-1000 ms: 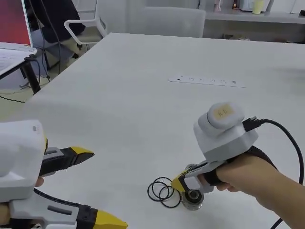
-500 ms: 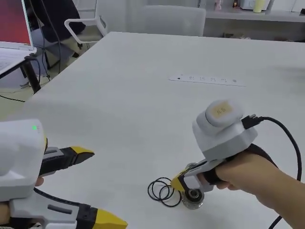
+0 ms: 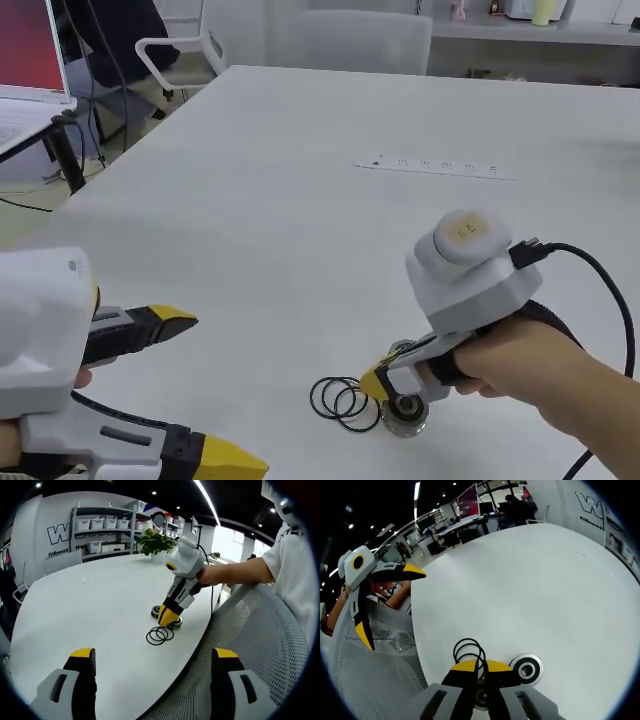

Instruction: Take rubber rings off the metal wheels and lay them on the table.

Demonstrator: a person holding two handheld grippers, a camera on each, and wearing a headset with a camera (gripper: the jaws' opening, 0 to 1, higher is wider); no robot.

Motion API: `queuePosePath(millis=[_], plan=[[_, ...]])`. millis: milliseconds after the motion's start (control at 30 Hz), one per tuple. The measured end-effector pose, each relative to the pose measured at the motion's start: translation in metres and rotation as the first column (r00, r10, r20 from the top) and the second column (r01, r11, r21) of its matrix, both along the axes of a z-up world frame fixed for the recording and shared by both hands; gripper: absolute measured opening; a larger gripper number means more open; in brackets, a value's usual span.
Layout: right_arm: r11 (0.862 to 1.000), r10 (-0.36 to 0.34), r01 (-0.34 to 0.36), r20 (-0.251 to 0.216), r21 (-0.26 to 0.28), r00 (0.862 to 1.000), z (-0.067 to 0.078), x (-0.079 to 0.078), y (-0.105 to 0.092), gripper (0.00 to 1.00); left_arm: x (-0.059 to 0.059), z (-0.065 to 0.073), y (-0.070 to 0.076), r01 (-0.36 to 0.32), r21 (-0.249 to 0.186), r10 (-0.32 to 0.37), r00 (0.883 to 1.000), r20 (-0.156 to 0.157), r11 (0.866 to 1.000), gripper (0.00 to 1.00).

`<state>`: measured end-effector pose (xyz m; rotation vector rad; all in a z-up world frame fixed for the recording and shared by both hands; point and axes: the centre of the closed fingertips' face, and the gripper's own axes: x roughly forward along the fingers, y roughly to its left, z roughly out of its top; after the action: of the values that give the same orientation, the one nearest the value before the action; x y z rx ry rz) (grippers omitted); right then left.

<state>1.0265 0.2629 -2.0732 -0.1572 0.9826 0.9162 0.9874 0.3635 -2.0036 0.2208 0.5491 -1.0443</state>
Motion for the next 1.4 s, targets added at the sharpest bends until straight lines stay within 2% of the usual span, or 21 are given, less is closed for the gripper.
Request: queuePosePath(millis=[167, 533, 733, 900, 1133, 1200, 1267, 1400], plan=[[1.0, -0.007, 0.007, 0.011, 0.024, 1.0, 0.007, 0.004, -0.002, 0.02, 0.0, 0.0, 0.0, 0.0, 0.002, 0.0, 1.0, -0.001, 1.0, 0.94], [0.994, -0.051, 0.043, 0.081, 0.105, 0.995, 0.033, 0.02, -0.006, 0.05, 0.0, -0.001, 0.001, 0.002, 0.007, -0.002, 1.0, -0.002, 1.0, 0.94], [0.984, -0.107, 0.089, 0.115, 0.154, 0.988, 0.05, 0.032, -0.016, 0.07, -0.001, -0.002, 0.001, 0.003, 0.012, -0.003, 1.0, -0.004, 1.0, 0.94], [0.976, -0.15, 0.127, 0.121, 0.179, 0.981, 0.058, 0.038, -0.026, 0.09, -0.001, -0.002, 0.001, 0.004, 0.016, -0.004, 1.0, -0.003, 1.0, 0.94], [0.972, -0.174, 0.151, 0.118, 0.183, 0.978, 0.058, 0.039, -0.042, 0.12, -0.002, 0.001, -0.001, 0.01, -0.009, -0.01, 1.0, -0.004, 1.0, 0.94], [0.979, -0.137, 0.117, 0.112, 0.168, 0.984, 0.055, 0.035, -0.046, 0.14, -0.003, 0.004, -0.004, 0.015, -0.035, -0.015, 1.0, -0.01, 0.999, 0.95], [0.986, -0.109, 0.089, 0.143, 0.142, 0.984, 0.052, 0.036, -0.052, 0.15, -0.003, 0.005, -0.005, 0.014, -0.045, -0.014, 1.0, -0.008, 0.999, 0.95], [0.994, -0.073, 0.058, 0.17, 0.095, 0.983, 0.044, 0.034, -0.062, 0.17, -0.003, 0.007, -0.006, 0.014, -0.063, -0.015, 1.0, -0.011, 0.998, 0.95]])
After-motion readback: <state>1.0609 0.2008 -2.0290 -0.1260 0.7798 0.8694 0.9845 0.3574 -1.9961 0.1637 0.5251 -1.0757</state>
